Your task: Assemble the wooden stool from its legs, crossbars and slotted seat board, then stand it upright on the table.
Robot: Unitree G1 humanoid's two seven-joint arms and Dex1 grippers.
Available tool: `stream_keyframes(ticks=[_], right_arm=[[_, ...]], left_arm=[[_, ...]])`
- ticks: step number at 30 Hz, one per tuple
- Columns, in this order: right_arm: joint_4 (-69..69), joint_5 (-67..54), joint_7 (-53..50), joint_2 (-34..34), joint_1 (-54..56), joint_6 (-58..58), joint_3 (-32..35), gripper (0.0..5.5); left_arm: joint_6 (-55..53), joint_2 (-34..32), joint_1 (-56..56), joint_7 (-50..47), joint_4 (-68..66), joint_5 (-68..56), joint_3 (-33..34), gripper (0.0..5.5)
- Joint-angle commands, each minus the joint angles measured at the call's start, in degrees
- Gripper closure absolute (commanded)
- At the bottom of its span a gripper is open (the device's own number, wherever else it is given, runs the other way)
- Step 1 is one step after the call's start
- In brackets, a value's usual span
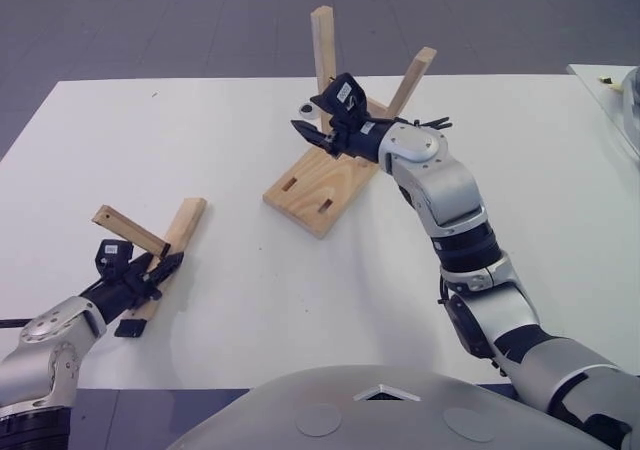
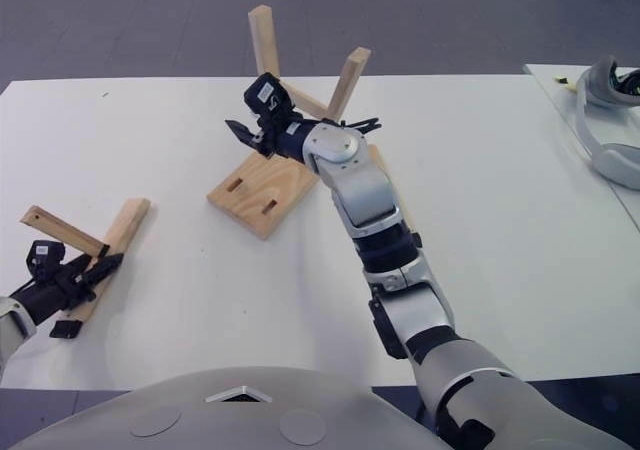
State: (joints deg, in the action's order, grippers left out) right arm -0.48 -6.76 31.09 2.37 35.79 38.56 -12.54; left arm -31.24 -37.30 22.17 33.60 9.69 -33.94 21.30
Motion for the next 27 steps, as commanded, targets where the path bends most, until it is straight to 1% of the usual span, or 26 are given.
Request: stream_keyframes(ticks=[1, 4, 7, 10, 13, 16, 19, 23, 27], right_arm=[[-0.3, -12.7, 1.8, -4.9, 3.4, 12.3, 8.1, 2.90], [-0.4, -26.5, 6.5, -6.4, 5.3, 24.6, 14.6, 2.90], [2.3, -38.9, 8.1, -6.7, 8.7, 33.3, 23.5, 2.38], [7.0, -47.5, 9.3, -5.3, 12.3, 37.2, 29.7, 1.80], [13.1, -52.3, 9.7, -3.3, 16.0, 37.4, 34.2, 1.33], [18.0, -53.7, 10.8, -1.2, 19.4, 35.4, 35.5, 0.70], [22.1, -53.3, 13.4, 1.0, 22.5, 33.1, 34.7, 0.13], [24.1, -53.2, 16.8, 3.2, 24.2, 31.8, 32.8, 0.10], [26.1, -53.7, 16.9, 4.0, 25.2, 31.1, 33.0, 0.10]], left_arm=[[-6.1, -2.1, -10.6, -4.5, 11.0, -8.1, 5.8, 3.42], [-10.9, -3.1, -19.4, -8.4, 15.3, -16.1, 8.8, 3.42], [-15.3, -3.1, -27.4, -12.5, 17.6, -26.1, 9.7, 3.42], [-17.8, -1.2, -32.5, -18.4, 19.0, -37.0, 8.6, 3.42], [-18.0, 0.9, -36.3, -25.4, 20.5, -48.3, 5.2, 3.42], [-16.4, 2.3, -39.4, -31.7, 22.5, -57.1, 0.4, 3.42], [-14.7, 3.0, -41.9, -36.3, 24.3, -62.5, -3.9, 3.42], [-12.4, 2.4, -42.8, -40.0, 25.6, -67.1, -6.7, 3.42], [-11.3, 1.3, -41.5, -41.6, 25.7, -69.1, -8.0, 3.42]])
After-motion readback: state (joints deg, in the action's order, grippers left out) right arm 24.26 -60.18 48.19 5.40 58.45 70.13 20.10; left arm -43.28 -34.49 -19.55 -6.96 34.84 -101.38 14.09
